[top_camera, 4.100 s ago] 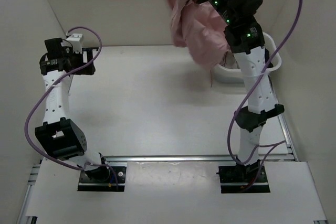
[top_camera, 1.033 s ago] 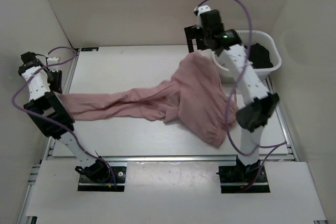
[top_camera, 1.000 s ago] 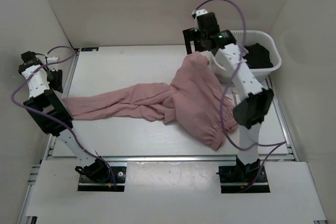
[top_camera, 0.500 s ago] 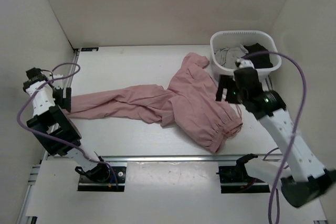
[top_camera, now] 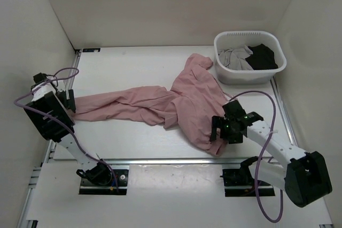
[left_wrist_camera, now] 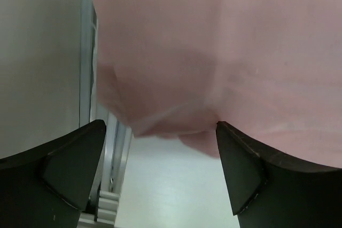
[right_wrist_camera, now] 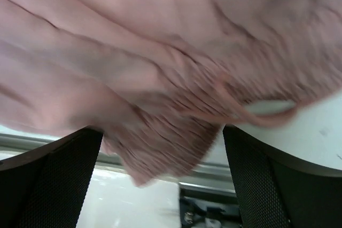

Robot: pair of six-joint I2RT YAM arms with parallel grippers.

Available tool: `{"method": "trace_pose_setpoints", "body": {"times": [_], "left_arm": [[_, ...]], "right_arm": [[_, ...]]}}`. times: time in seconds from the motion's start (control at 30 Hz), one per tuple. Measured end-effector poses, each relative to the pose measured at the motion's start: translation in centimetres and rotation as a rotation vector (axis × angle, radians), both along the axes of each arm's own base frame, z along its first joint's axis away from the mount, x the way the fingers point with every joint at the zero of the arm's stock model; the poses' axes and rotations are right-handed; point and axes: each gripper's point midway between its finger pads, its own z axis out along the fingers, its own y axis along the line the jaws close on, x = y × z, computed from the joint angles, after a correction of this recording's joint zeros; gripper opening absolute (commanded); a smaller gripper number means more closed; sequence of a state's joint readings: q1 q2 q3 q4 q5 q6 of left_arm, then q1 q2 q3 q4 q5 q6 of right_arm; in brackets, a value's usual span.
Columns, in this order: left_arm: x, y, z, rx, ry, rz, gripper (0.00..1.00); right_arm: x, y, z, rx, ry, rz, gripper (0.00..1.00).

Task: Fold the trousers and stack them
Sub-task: Flatten the trousers out

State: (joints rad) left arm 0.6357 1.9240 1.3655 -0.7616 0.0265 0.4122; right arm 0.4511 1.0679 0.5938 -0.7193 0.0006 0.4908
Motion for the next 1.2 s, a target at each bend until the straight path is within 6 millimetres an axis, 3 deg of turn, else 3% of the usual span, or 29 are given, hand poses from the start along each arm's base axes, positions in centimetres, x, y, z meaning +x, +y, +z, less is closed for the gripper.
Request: {"method": "trace_pose_setpoints", "body": {"times": [0.03, 0.1, 0.17, 0.2, 0.23, 0.33, 0.43, 0.5, 0.53, 0.6, 0.7, 0.77, 0.83, 0.93, 1.03, 1.1, 1.2], "left_arm": [[0.6, 0.2, 0.0, 0.002, -0.016, -0.002, 0.95], [1.3, 0.4, -0.4, 0.000, -0.030, -0.007, 0.79], [1.4, 0.2, -1.2, -0.012, -0.020, -0.010, 0.52], [1.4, 0.0, -1.7, -0.021, -0.011, -0.014, 0.22], [1.4, -0.3, -2.0, -0.032, -0.006, -0.014, 0.14], [1.5, -0.5, -2.1, -0.034, -0.003, -0.032, 0.14], [1.4, -0.5, -2.0, -0.027, -0.005, -0.046, 0.14], [1.0, -0.4, -1.9, -0.017, 0.014, -0.063, 0.14], [0.8, -0.4, -1.6, -0.015, 0.026, -0.072, 0.14], [0.8, 0.0, -0.4, -0.007, 0.048, -0.092, 0.14], [2.5, 1.8, 4.6, 0.048, 0.024, -0.126, 0.14], [3.5, 2.8, 8.4, 0.111, -0.007, -0.154, 0.14], [3.2, 3.2, 10.8, 0.151, -0.010, -0.174, 0.14], [1.4, 2.3, 11.6, 0.128, 0.043, -0.200, 0.55], [0.5, 1.3, 9.7, 0.051, 0.109, -0.208, 0.90], [0.6, 0.5, 7.5, -0.025, 0.141, -0.205, 1.00], [1.2, 0.0, 3.8, -0.122, 0.188, -0.181, 1.00]], "right_arm": [[0.2, 0.4, -0.2, 0.014, -0.001, 0.005, 0.98], [0.6, 1.3, -0.4, 0.055, 0.003, 0.021, 0.98], [0.6, 2.1, -0.8, 0.094, 0.012, 0.038, 0.74], [0.5, 2.4, -1.0, 0.108, 0.018, 0.046, 0.63], [0.4, 2.6, -1.1, 0.120, 0.024, 0.053, 0.37], [0.1, 3.1, -1.5, 0.150, 0.040, 0.068, 0.00], [0.3, 2.7, -1.3, 0.145, 0.046, 0.061, 0.00], [1.3, 2.1, 0.2, 0.125, 0.036, 0.051, 0.00], [2.4, 1.9, 1.8, 0.117, 0.019, 0.042, 0.00], [6.7, 1.7, 7.3, 0.125, -0.103, 0.018, 0.00], [13.7, 1.3, 18.8, 0.151, -0.402, -0.022, 0.00], [15.3, 0.4, 24.8, 0.167, -0.576, -0.046, 0.00], [14.0, -1.2, 26.7, 0.156, -0.645, -0.077, 0.00], [10.7, -4.6, 23.8, 0.089, -0.582, -0.156, 0.00], [7.9, -7.4, 18.6, 0.015, -0.420, -0.232, 0.00], [6.7, -8.4, 15.4, -0.017, -0.304, -0.260, 0.00], [6.0, -8.4, 12.1, -0.025, -0.175, -0.257, 0.00]]}}
